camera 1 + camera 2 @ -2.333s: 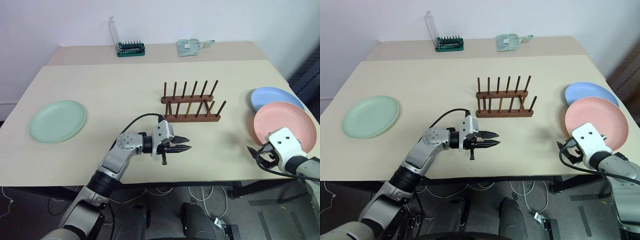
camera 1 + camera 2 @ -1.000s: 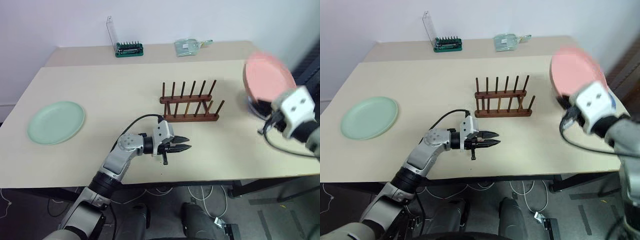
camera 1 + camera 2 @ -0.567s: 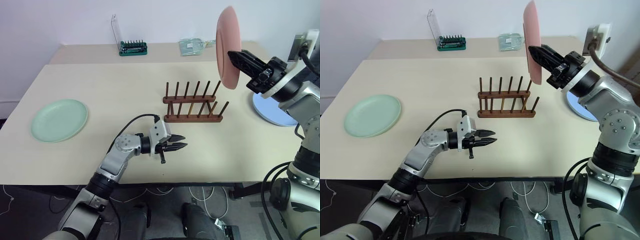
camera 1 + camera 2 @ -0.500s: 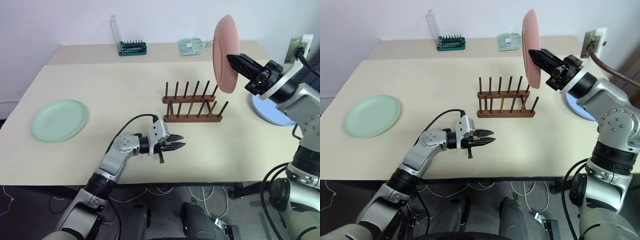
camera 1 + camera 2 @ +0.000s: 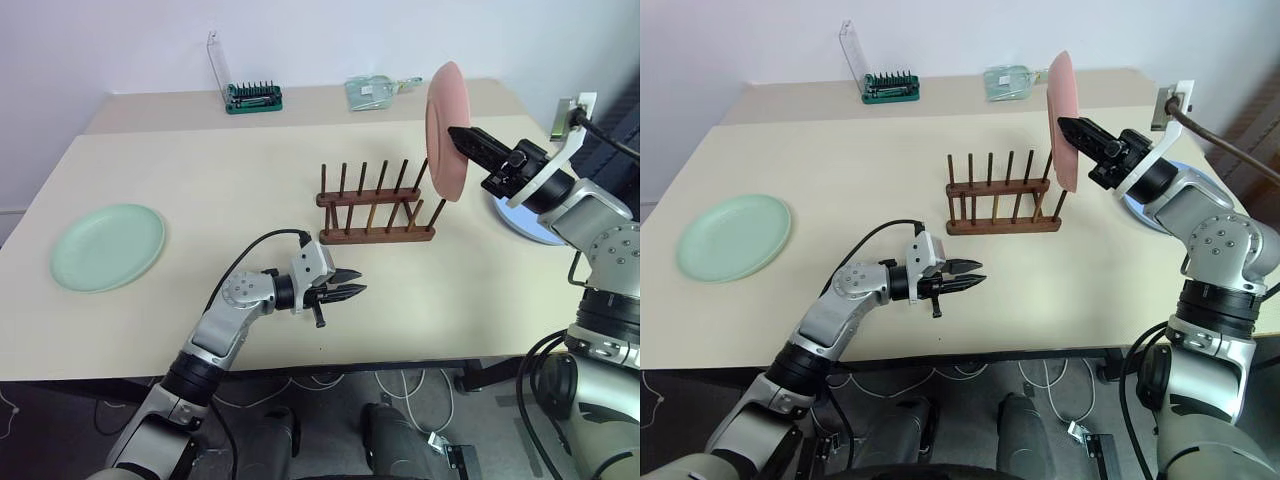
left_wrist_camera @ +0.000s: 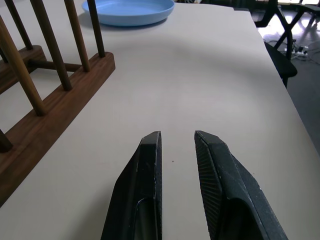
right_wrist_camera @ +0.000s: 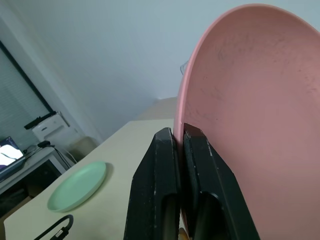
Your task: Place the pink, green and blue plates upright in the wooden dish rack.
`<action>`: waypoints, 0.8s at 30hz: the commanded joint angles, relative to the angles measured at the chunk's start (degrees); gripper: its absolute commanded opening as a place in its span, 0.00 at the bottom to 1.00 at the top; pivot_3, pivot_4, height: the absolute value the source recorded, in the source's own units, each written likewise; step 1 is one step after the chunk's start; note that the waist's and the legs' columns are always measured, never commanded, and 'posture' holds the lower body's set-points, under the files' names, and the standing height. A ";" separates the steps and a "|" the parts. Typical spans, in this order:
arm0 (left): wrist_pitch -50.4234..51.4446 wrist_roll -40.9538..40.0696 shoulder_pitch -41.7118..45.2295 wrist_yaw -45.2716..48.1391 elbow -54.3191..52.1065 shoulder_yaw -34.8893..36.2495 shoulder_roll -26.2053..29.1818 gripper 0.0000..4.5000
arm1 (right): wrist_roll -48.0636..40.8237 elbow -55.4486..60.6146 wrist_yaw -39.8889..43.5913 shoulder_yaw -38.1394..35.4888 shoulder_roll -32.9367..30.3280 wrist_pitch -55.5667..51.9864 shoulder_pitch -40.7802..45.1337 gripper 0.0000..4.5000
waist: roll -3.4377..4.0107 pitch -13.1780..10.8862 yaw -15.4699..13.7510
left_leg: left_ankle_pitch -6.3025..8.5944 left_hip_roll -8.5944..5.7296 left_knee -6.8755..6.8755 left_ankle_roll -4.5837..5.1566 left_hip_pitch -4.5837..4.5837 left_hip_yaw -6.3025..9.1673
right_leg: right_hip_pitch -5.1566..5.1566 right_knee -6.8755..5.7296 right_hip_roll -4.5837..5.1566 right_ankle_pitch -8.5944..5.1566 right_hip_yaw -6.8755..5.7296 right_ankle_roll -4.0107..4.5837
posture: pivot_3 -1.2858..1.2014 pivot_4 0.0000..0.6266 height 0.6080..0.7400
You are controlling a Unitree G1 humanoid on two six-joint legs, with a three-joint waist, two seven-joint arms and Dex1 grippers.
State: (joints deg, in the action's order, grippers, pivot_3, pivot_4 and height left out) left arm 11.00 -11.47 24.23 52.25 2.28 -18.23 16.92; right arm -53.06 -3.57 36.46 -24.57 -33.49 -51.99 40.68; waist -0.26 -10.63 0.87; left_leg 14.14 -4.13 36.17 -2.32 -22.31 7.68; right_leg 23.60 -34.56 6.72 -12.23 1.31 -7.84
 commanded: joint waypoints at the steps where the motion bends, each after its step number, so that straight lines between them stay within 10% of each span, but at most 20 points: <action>1: 0.09 -0.75 -0.34 -0.07 -2.09 1.24 0.27 0.23 | -1.91 2.67 0.87 -0.53 -0.05 1.20 1.89 0.01 | 0.00 0.00 -0.01 | 0.00 0.00 0.00 0.00 0.00 0.00 | 0.00 0.00 0.00 0.00 0.00 0.00 | 0.52 0.24 1.00; 24: 0.35 -0.79 0.12 -0.02 -1.75 1.17 -0.03 0.23 | -3.84 -2.03 0.70 0.17 0.67 0.91 1.39 0.01 | 0.00 0.00 -0.08 | 0.00 -0.01 0.00 0.00 0.00 -0.01 | 0.00 0.00 0.00 0.00 0.01 0.00 | 0.52 0.24 1.00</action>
State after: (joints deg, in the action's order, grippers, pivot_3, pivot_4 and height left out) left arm 11.36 -11.53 24.23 52.28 2.23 -18.23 16.87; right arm -56.35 -5.57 36.46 -23.44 -32.99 -51.86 41.43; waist -0.26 -10.63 0.79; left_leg 14.14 -4.13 36.17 -2.32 -22.31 7.67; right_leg 23.61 -34.56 6.72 -12.23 1.33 -7.84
